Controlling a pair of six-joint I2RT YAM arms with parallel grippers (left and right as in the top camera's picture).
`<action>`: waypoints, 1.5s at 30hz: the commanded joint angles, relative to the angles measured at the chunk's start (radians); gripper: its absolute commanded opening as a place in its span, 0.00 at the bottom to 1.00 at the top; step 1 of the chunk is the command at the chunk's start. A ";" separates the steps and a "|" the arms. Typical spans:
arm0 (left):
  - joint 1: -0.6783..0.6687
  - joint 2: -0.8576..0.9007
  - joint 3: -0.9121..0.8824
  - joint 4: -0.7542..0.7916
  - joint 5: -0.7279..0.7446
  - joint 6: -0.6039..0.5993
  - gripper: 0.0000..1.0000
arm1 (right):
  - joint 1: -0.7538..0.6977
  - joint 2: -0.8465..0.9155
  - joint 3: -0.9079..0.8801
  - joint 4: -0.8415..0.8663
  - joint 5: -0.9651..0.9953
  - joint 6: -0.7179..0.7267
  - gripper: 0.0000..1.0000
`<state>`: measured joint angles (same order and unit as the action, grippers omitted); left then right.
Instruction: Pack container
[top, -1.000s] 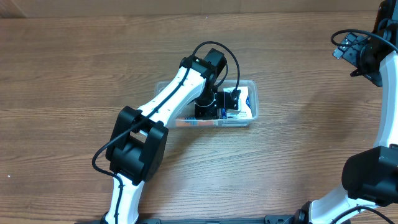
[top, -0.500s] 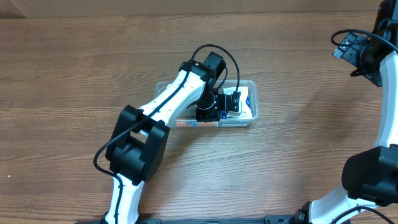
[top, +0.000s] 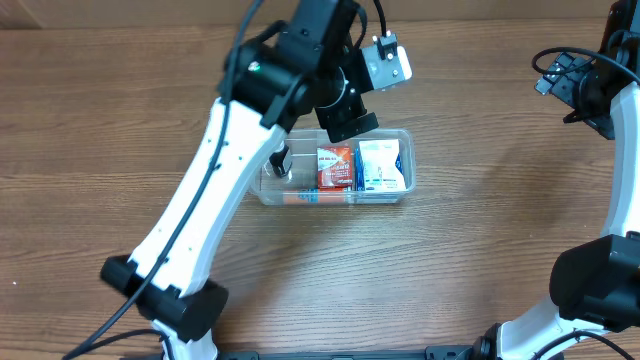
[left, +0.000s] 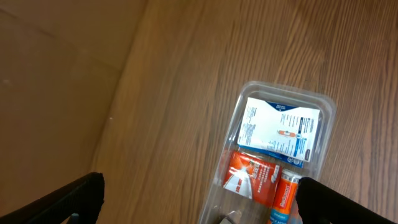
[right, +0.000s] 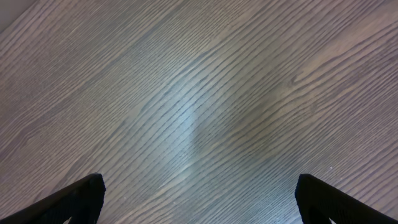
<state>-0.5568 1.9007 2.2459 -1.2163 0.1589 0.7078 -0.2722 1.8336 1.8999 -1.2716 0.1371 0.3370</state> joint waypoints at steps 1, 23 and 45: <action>0.001 -0.012 0.011 -0.090 -0.054 -0.037 1.00 | 0.003 -0.018 0.017 0.005 0.004 0.004 1.00; 0.593 -0.895 -1.130 0.628 -0.008 -0.480 1.00 | 0.003 -0.018 0.017 0.005 0.004 0.004 1.00; 0.615 -1.776 -2.229 1.135 0.055 -0.507 1.00 | 0.003 -0.018 0.017 0.005 0.004 0.004 1.00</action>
<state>0.0544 0.1665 0.0250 -0.0517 0.2024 0.2119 -0.2722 1.8336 1.8999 -1.2716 0.1375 0.3397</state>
